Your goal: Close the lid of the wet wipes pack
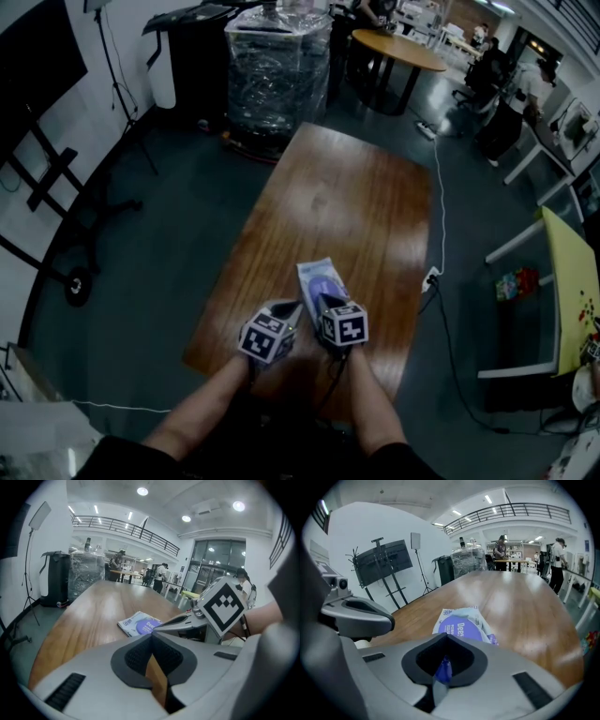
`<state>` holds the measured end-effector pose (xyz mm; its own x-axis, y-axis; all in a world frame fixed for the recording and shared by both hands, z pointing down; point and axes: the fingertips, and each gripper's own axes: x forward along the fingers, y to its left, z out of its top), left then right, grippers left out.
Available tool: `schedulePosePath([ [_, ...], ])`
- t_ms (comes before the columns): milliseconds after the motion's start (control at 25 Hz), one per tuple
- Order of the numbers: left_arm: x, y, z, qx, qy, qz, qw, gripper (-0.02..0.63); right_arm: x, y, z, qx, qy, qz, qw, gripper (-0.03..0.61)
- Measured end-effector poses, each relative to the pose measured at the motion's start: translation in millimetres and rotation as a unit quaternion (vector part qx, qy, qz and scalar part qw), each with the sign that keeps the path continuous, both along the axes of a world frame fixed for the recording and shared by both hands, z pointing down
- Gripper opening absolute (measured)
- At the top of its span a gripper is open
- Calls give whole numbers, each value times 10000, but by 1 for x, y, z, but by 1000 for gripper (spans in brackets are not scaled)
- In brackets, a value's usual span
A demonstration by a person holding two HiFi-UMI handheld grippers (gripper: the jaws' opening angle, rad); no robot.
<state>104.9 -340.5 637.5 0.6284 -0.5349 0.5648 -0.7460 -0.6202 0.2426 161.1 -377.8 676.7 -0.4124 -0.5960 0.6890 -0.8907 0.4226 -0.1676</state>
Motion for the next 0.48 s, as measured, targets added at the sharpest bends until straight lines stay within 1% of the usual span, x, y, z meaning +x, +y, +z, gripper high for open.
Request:
schedulePosePath([
  [80, 0, -1, -2, 23, 30, -3, 10000, 3, -1, -2, 1, 61, 285, -48, 9996, 11],
  [200, -4, 0, -8, 68, 64, 8, 10000, 3, -1, -4, 3, 65, 436, -10, 9990, 11],
  [280, -7, 5, -15, 104, 132, 45, 9998, 3, 1, 2, 6, 43, 386, 95, 9992, 9],
  [360, -9, 9, -28, 208, 238, 104, 9994, 3, -2, 7, -7, 280, 198, 170, 9993, 9],
  [480, -11, 9, -56, 490, 405, 284, 9976, 3, -6, 13, -40, 637, -33, 330, 9974, 9],
])
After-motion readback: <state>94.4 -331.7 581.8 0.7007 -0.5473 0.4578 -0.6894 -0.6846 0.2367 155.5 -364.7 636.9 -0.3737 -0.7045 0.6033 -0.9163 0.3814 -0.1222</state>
